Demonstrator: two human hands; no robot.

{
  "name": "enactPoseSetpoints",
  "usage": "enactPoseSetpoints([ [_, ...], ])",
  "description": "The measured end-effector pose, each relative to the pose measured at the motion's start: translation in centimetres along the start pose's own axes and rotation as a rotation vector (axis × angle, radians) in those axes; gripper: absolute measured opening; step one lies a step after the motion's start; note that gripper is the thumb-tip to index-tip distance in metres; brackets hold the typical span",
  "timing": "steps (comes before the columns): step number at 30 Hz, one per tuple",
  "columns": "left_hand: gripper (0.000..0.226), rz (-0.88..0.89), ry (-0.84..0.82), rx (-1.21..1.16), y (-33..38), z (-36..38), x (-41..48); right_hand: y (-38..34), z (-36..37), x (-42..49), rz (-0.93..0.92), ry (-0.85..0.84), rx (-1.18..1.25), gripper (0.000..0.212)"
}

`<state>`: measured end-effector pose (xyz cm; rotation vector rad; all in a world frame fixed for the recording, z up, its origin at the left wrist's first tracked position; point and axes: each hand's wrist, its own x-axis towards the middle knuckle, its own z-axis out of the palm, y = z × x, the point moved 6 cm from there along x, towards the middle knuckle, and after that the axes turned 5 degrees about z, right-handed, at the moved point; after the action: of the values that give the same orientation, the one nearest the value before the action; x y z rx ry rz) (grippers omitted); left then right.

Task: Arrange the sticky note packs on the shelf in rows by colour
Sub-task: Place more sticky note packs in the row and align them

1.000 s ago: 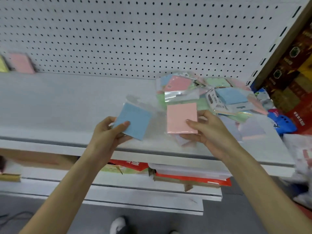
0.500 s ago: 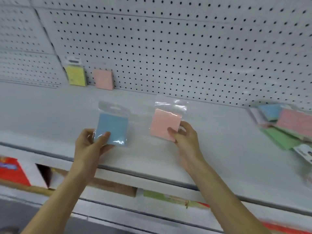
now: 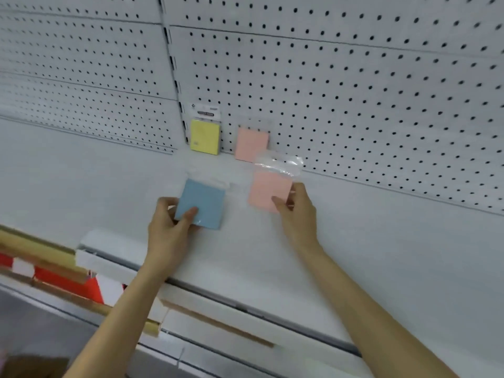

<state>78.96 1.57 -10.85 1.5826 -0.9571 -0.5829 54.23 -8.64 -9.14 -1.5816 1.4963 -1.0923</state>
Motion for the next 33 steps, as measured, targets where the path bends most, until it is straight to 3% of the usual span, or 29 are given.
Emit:
enactPoseSetpoints([
  [13,0.032,0.012,-0.22,0.019,-0.3,-0.2,9.8,-1.5,4.2,6.6,-0.005,0.153,-0.328,0.023],
  [20,0.022,0.014,-0.251,-0.08,-1.2,-0.3,13.8,-2.0,5.9,9.4,0.009,0.232,-0.394,0.03],
  [27,0.023,0.025,-0.271,-0.143,-1.5,0.1,14.8,-1.8,6.5,10.2,0.063,0.26,-0.279,0.025],
  [33,0.025,0.006,-0.28,-0.239,-1.7,0.3,15.0,-1.1,6.6,11.0,0.145,0.279,-0.16,0.033],
])
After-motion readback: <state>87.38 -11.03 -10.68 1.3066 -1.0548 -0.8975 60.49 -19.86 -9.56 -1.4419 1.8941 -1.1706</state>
